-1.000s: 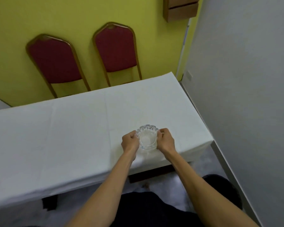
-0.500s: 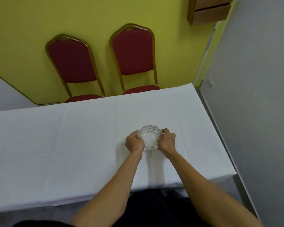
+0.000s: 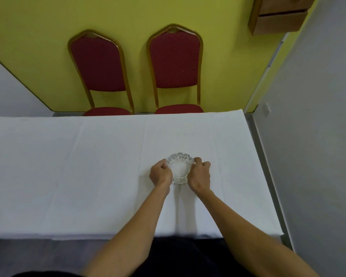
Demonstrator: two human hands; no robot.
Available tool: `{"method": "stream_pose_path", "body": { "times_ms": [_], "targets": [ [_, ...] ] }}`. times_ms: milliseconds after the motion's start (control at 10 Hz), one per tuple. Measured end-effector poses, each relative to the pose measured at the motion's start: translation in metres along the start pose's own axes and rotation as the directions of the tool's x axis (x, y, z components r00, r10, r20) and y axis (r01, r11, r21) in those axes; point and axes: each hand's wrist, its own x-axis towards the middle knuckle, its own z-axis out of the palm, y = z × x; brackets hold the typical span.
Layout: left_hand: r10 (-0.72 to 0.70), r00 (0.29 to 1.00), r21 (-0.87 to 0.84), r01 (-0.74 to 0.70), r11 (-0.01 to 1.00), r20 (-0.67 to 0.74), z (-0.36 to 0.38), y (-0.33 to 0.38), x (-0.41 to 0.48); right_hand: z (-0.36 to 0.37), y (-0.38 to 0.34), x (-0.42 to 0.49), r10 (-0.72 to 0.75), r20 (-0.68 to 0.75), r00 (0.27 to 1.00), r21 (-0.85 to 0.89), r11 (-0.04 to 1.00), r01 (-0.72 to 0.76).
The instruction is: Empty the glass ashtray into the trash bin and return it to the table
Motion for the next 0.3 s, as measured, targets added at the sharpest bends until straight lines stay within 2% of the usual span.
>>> {"method": "stream_pose_path", "body": {
  "times_ms": [100,300],
  "targets": [
    [-0.013,1.000,-0.029,0.012,0.999,-0.025,-0.0003,0.0009,-0.0014,-0.0013,0.0014,0.0004,-0.015,-0.001,1.000,-0.027,1.000,0.015],
    [0.094,0.995,0.066,-0.095,0.993,0.019,-0.0024,-0.0024,0.0039,-0.0094,-0.0004,0.0042,-0.012,0.053,0.999,-0.225,0.974,0.023]
  ]
}}
